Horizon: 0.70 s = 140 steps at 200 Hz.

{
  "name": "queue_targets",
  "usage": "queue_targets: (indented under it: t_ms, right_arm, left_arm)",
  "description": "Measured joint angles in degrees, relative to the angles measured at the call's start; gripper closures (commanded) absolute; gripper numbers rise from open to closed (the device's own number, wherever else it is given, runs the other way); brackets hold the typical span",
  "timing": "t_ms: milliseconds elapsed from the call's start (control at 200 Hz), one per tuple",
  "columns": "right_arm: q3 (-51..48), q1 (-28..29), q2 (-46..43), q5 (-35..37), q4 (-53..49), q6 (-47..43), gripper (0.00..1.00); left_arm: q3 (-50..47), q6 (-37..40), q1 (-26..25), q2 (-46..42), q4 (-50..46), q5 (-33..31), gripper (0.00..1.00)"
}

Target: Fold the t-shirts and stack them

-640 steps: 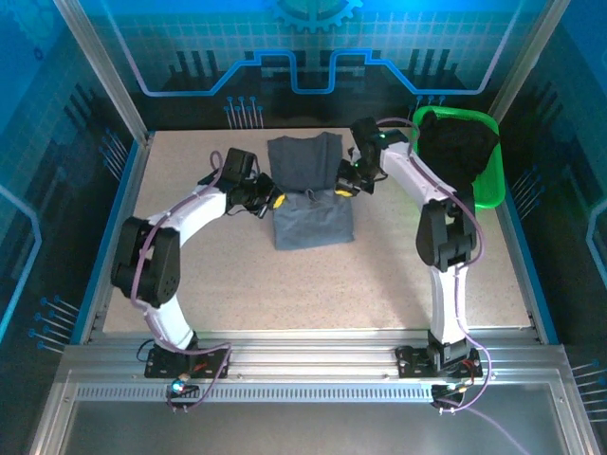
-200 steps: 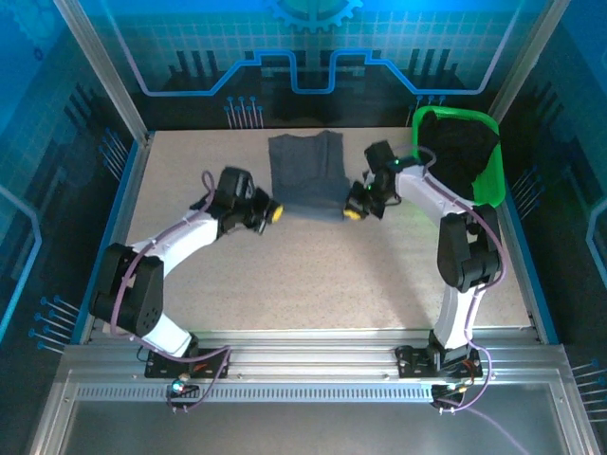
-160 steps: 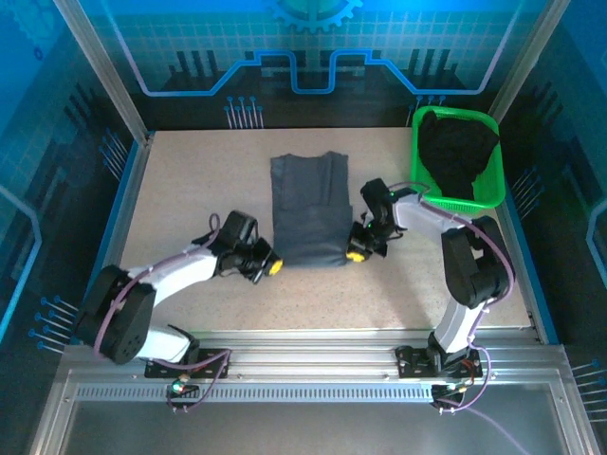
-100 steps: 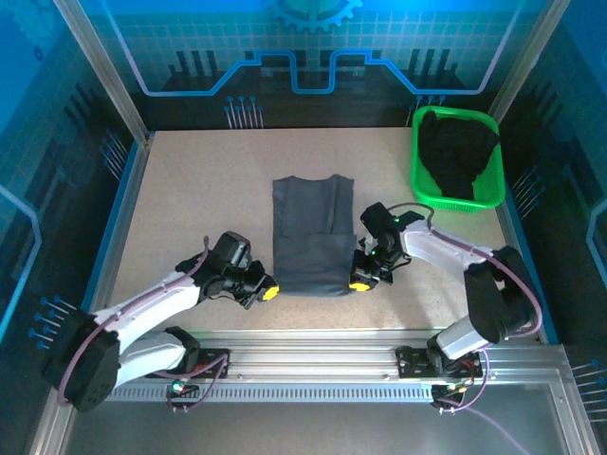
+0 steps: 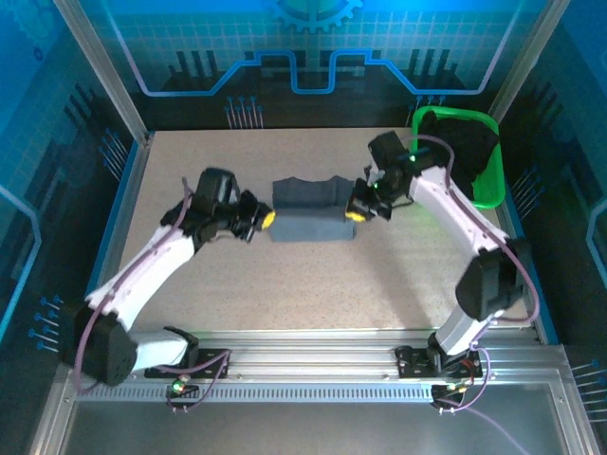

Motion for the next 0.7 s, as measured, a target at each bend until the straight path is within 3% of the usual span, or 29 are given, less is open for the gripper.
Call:
queue_targets:
  t_ms: [65,105,120,170,230,320,420,480,530,615,700]
  right_arm:
    - [7.78,-1.64,6.82,0.52,-0.55,0.83,1.0]
    - [12.7,-2.6,11.41,0.87,-0.5,1.38,0.99]
    - [14.8,-3.04,13.55,0.83,-0.55,1.51,0.96]
    - [21.18,-4.22,19.71,1.22,-0.46,2.32,0.7]
    - [29.83,-5.57,28.04,1.42,-1.09,2.95,0.56]
    - [44.89,-7.34,40.74,1.95,-3.04,2.82,0.48]
    - [55.06,-8.68,48.54,3.82,-6.47,1.62,0.45]
    - [54.01,-9.2,48.06,5.07,-7.98,0.28,0.45]
    - [47.3,-9.27,43.98,5.84,-6.14,-0.87,0.43]
    - [28.22,-8.85,31.15,6.19,-0.92,-2.25,0.41]
    - [6.95,-8.09,14.6,5.16,7.5,-2.78,0.39]
  left_arm:
    - [6.58,1.03,1.88,8.24,1.44,0.7,0.98]
    - [10.64,1.6,2.8,13.4,2.43,0.96,0.91]
    - [12.17,2.05,3.19,15.72,2.91,0.96,0.87]
    - [17.68,2.62,4.42,22.64,4.39,1.57,0.74]
    - [24.04,3.3,5.75,30.8,5.33,1.62,0.65]
    - [30.6,4.76,7.26,39.63,5.11,0.48,0.51]
    - [31.45,5.6,7.69,41.31,2.69,-1.7,0.49]
    - [30.77,5.97,6.93,39.56,1.92,-2.8,0.5]
    - [27.61,5.99,5.68,36.17,2.62,-3.72,0.51]
    - [17.51,3.65,1.84,26.88,4.63,-4.76,0.5]
    - [5.62,-1.95,-5.11,17.38,8.59,-7.15,0.4]
